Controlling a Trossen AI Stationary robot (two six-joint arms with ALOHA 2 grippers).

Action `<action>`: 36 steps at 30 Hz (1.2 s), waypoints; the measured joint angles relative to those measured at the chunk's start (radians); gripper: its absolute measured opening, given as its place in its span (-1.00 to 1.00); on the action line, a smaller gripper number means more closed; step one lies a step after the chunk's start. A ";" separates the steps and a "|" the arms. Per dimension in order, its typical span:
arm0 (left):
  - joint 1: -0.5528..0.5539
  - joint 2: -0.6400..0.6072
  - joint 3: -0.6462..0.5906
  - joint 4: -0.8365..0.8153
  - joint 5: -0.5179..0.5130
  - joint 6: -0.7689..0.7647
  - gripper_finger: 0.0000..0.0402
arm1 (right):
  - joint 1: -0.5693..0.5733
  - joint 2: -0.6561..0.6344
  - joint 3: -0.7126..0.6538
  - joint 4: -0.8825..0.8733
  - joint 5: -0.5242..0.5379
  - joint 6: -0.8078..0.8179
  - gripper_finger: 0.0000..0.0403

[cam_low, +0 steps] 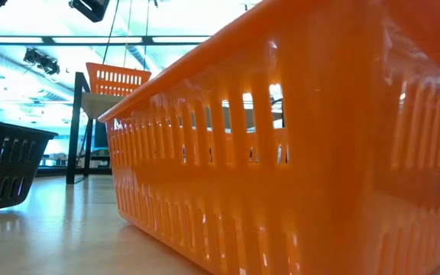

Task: Stack baskets on shelf by color
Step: Put the top gray bin on the shelf

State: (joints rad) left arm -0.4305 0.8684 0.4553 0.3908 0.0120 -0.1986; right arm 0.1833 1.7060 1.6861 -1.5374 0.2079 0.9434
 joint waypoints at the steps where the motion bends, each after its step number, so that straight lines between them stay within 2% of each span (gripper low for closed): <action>1: 0.000 0.000 0.000 0.000 0.000 0.000 -0.74 | 0.000 -0.001 0.025 -0.023 0.026 -0.038 -0.94; 8: 0.000 0.000 0.000 0.000 -0.018 0.001 -0.74 | -0.014 -0.001 0.117 -0.005 0.154 -0.499 -0.94; 20: 0.000 0.000 0.000 0.000 -0.038 0.014 -0.74 | -0.139 0.006 0.117 0.068 0.166 -1.134 -0.94; 28: 0.000 0.000 0.000 0.000 -0.066 0.013 -0.74 | -0.290 0.006 0.117 0.141 0.155 -1.335 -0.94; 36: 0.001 0.000 0.000 0.000 -0.071 0.012 -0.74 | -0.423 0.012 0.113 0.309 -0.001 -1.489 -0.94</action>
State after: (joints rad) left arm -0.4294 0.8684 0.4553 0.3904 -0.0595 -0.1867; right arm -0.2397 1.7180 1.7987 -1.2285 0.2069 -0.5457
